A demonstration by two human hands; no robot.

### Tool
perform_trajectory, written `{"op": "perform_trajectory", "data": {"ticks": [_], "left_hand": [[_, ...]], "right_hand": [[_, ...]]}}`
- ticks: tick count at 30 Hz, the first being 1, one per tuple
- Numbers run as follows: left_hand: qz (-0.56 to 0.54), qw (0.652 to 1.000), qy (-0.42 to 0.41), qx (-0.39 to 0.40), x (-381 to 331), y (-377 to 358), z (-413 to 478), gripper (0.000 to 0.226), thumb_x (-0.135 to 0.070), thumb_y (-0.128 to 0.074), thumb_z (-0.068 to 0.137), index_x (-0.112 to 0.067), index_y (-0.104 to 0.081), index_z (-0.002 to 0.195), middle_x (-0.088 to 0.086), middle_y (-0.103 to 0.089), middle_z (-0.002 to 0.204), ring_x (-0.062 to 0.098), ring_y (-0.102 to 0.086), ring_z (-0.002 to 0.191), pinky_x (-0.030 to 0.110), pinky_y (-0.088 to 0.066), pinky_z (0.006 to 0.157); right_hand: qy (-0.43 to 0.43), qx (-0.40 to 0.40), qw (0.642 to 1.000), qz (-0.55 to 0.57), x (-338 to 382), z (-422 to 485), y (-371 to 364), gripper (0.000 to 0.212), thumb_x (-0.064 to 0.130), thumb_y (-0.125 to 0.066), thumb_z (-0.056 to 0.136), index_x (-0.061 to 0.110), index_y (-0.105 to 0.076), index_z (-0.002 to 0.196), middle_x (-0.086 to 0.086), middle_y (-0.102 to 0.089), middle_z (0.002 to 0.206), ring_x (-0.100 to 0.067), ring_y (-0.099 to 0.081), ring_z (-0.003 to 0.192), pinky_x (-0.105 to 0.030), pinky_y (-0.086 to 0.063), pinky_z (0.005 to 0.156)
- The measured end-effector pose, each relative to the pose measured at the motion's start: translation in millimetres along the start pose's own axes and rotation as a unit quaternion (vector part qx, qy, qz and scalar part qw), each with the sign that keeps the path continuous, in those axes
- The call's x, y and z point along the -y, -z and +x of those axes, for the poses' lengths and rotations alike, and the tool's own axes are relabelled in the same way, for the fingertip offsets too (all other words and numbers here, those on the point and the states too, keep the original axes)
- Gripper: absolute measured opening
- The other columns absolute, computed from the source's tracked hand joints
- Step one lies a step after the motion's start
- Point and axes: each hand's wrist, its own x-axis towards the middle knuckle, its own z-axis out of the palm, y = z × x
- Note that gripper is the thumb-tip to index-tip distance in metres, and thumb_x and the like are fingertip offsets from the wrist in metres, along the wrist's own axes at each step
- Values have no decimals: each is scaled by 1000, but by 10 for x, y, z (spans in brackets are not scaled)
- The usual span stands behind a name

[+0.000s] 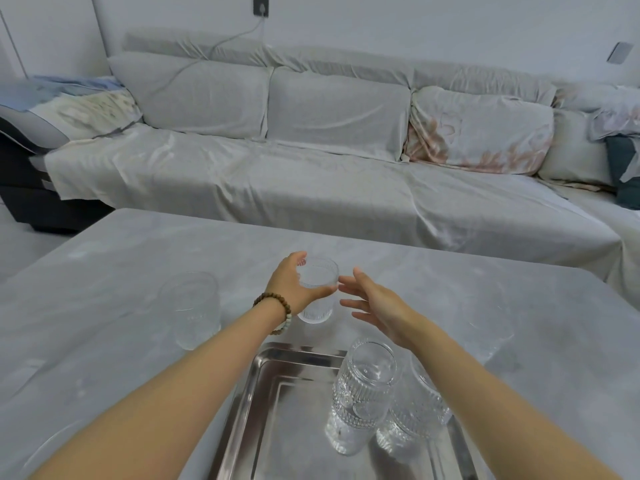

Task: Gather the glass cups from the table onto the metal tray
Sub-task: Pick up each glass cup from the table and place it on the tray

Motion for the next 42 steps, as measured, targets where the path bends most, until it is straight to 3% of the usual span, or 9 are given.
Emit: {"op": "perform_trajectory", "data": {"ticks": [6,11,16,23,28,32,36,39,42], "left_hand": [[-201,974,-1,-103,-312,360,-296,68,-39,-77,68,-18,-47,126,1,-52,128,18,-57,109,35,-54,85],[-387,921,16,-48,-541,579,-669,72,-48,-71,65,-19,-51,128,3,-60,123,17,-62,107,29,-59,74],[-420,907,29,-19,-478,650,-1003,57,-47,-66,72,-20,-57,122,3,-65,120,18,-66,106,36,-57,85],[-374,925,62,32,-228,623,-1412,28,-46,-57,81,-33,-59,106,-5,-64,114,16,-62,107,36,-52,91],[-278,959,47,-12,75,558,-1603,41,-43,-37,94,-25,-48,129,-10,-53,128,7,-48,118,24,-35,97],[-171,984,45,-22,421,451,-1715,48,-39,-26,98,-23,-34,141,-10,-38,144,2,-33,128,21,-24,106],[-67,996,44,-25,661,322,-1769,45,-36,-21,99,-26,-36,140,-4,-35,149,15,-24,141,31,-18,116],[-12,999,45,-19,772,246,-1785,48,-39,-17,98,-28,-33,141,-5,-30,152,16,-15,144,41,-13,119],[13,999,31,-23,844,220,-1769,53,-46,-16,94,-28,-33,142,-3,-34,151,18,-20,143,43,-17,118]], "right_hand": [[31,26,998,43,135,-184,1,58,50,-48,92,25,-38,143,5,-41,148,-20,-46,129,-38,-34,112],[80,90,969,214,390,-491,-123,49,40,-56,90,17,-52,133,-13,-57,135,-29,-63,115,-39,-49,100],[133,39,980,143,529,-815,-261,60,45,-67,73,12,-61,123,-12,-68,122,-27,-65,111,-36,-50,98],[161,-65,985,12,441,-1024,-356,59,50,-76,68,20,-66,118,-10,-71,112,-20,-66,106,-35,-52,97],[188,-114,972,-86,358,-1139,-474,58,38,-81,68,18,-64,120,2,-69,102,-9,-63,86,-8,-48,67],[192,-112,955,-198,256,-1152,-551,68,42,-81,66,18,-59,126,3,-65,112,-12,-62,98,-21,-52,83],[188,-85,940,-272,180,-1145,-613,69,43,-82,65,21,-58,126,3,-63,118,-10,-60,99,-11,-50,69],[173,-87,921,-338,103,-1102,-625,73,53,-79,62,25,-58,126,6,-65,122,-11,-61,105,-30,-50,91],[155,-89,910,-373,31,-1076,-625,75,60,-76,59,29,-59,124,9,-66,122,-11,-62,106,-38,-51,93]]}}
